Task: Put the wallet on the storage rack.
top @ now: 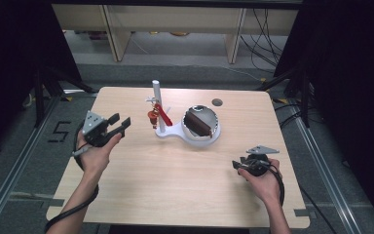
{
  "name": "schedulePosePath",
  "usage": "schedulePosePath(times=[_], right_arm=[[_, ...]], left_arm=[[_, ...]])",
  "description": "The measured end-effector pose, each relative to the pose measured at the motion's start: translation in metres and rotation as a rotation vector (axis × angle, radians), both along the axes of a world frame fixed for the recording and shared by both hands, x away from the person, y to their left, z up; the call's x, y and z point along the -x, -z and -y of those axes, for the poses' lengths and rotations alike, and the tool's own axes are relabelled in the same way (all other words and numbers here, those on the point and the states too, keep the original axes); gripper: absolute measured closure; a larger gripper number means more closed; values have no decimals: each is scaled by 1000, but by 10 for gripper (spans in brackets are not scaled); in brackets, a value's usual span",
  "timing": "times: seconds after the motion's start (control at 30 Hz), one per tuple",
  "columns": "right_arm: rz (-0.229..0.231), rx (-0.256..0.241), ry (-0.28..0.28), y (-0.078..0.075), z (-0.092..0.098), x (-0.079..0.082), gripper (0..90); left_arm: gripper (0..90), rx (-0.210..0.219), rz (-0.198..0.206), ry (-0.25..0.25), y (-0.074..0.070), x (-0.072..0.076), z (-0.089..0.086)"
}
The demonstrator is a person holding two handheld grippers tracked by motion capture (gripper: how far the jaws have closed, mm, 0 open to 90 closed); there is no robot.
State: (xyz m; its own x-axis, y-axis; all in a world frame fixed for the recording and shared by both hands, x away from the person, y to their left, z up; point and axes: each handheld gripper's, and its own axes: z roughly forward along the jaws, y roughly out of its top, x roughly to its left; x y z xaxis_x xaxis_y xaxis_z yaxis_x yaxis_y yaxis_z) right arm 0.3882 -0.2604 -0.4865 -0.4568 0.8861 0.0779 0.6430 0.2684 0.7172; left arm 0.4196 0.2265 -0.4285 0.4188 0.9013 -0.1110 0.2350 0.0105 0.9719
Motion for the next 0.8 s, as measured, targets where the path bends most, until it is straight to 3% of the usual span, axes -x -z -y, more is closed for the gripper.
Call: schedulePosePath(times=[0.07, 0.13, 0.3, 0.33, 0.37, 0.4, 0.47, 0.57, 0.6, 0.63, 0.67, 0.73, 0.8], right_arm=[[26, 1, -11, 2, 0, -1, 595], [9, -11, -6, 1, -1, 0, 595], [21, -17, -9, 2, -2, 0, 593], [26, -12, -13, 2, -2, 0, 589], [26, -12, -13, 2, -2, 0, 589], [7, -24, -34, 3, -2, 0, 587], [14, -23, -15, 4, -3, 1, 583], [35, -18, -33, 5, -4, 0, 584], [12, -27, -34, 4, -4, 1, 584], [37, -16, -34, 4, -5, 1, 584], [28, -18, -26, 4, -5, 2, 584], [35, -29, -35, 5, -6, 2, 583], [59, -28, -63, 6, -5, 1, 583]], left_arm=[[477, -8, -12, 2, 12, 8, -5], [465, -14, -15, 0, 22, 15, -10], [451, -19, -37, -13, 43, 30, -21], [444, -21, -49, -6, 53, 35, -23], [440, -21, -49, -6, 53, 35, -23], [437, -19, -67, 3, 63, 40, -24], [433, -20, -79, 0, 67, 43, -25], [424, -3, -93, 4, 77, 47, -26], [416, -3, -98, 5, 79, 48, -26], [405, 0, -96, 8, 80, 48, -26], [395, 5, -93, 9, 81, 48, -25], [374, 24, -95, 13, 83, 49, -25], [351, 16, -93, 13, 85, 49, -24]])
